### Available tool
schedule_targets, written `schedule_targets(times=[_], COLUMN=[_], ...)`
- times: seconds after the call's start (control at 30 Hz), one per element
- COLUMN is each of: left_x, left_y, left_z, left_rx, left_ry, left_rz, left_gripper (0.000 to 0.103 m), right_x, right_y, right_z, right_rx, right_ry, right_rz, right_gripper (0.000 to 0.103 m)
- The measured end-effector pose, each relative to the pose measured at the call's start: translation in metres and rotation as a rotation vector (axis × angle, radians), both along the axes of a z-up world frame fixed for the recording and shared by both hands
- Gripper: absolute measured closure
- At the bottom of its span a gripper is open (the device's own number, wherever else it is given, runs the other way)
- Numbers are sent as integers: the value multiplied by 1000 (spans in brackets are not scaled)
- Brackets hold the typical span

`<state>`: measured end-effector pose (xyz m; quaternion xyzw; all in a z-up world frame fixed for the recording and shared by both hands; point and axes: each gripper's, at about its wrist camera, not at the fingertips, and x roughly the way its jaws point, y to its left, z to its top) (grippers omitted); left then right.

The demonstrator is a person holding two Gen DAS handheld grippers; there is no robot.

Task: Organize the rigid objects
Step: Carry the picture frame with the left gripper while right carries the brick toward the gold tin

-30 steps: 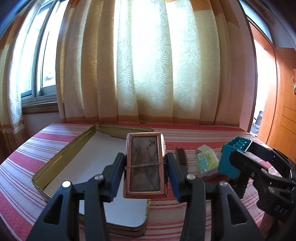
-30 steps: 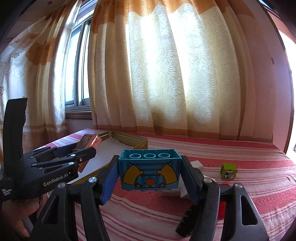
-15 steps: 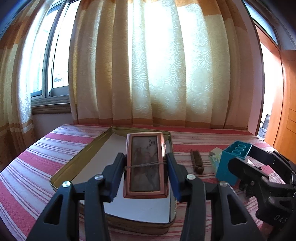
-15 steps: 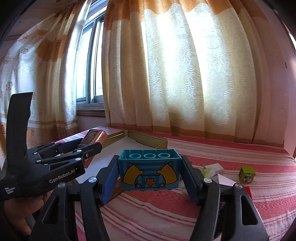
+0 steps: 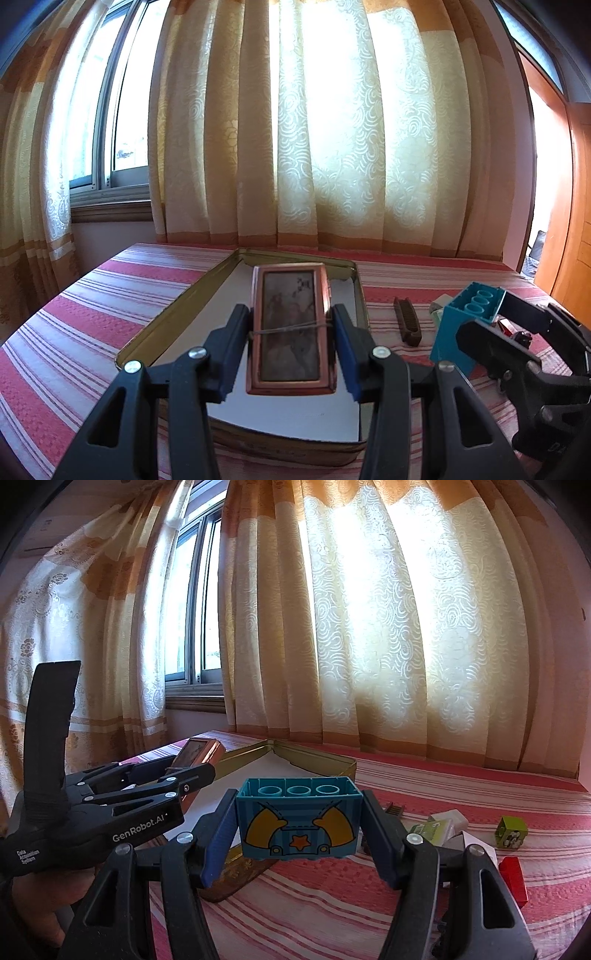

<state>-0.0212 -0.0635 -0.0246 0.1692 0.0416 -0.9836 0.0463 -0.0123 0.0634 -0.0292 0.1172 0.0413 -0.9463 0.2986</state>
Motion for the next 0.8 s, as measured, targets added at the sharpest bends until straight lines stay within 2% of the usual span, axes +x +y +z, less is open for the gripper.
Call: schedule_targets(times=[0.8], left_x=[-8], left_y=[-26], left_z=[-3], left_rx=[22], left_ry=[-54], left_rz=[20], left_gripper=[57], right_x=[-1], right_y=[-24], right_z=[0], right_rx=[15], right_ry=[1], right_rz=[64], right_gripper=[37])
